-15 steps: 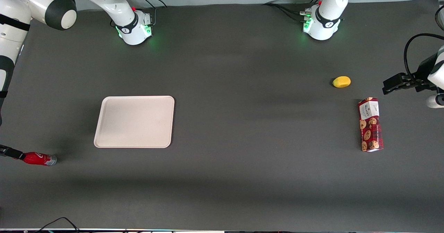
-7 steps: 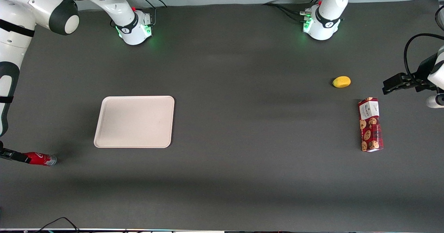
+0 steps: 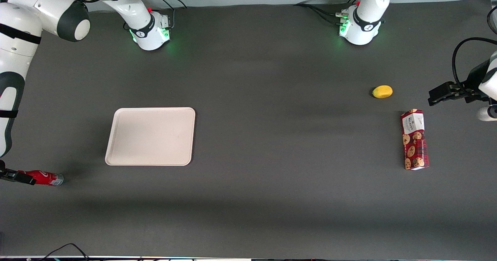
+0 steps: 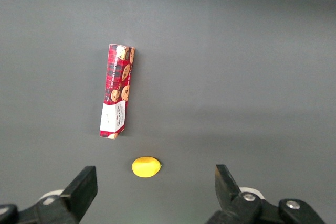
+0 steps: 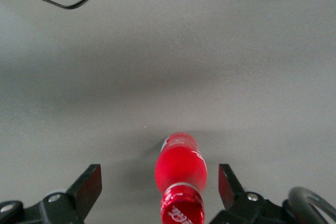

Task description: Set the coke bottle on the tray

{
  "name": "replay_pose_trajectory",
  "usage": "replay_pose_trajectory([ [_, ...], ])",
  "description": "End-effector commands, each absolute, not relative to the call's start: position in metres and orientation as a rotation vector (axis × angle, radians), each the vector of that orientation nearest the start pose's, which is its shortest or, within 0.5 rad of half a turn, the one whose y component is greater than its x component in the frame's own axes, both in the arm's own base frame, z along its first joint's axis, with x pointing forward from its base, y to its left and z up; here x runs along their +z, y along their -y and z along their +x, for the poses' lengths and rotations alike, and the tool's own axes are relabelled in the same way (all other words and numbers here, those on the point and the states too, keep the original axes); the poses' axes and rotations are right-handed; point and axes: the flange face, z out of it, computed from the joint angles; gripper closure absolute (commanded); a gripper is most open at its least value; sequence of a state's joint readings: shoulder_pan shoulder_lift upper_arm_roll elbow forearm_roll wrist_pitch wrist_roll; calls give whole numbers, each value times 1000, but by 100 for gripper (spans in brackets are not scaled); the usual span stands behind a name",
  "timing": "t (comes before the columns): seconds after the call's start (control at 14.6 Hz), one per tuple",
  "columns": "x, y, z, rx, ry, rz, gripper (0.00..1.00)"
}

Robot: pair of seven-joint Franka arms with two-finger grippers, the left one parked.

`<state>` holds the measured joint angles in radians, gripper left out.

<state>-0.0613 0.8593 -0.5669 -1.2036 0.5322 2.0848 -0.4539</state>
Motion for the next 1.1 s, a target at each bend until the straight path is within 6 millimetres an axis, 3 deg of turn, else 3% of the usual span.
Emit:
replay_pose_trajectory([
  [0.0, 324, 319, 705, -292, -303, -3121, 21],
  [0.14, 323, 319, 704, -288, -308, -3120, 28],
  [0.82, 319, 318, 703, -277, -319, -3112, 29],
  [1.03, 319, 315, 704, -275, -313, -3113, 71],
])
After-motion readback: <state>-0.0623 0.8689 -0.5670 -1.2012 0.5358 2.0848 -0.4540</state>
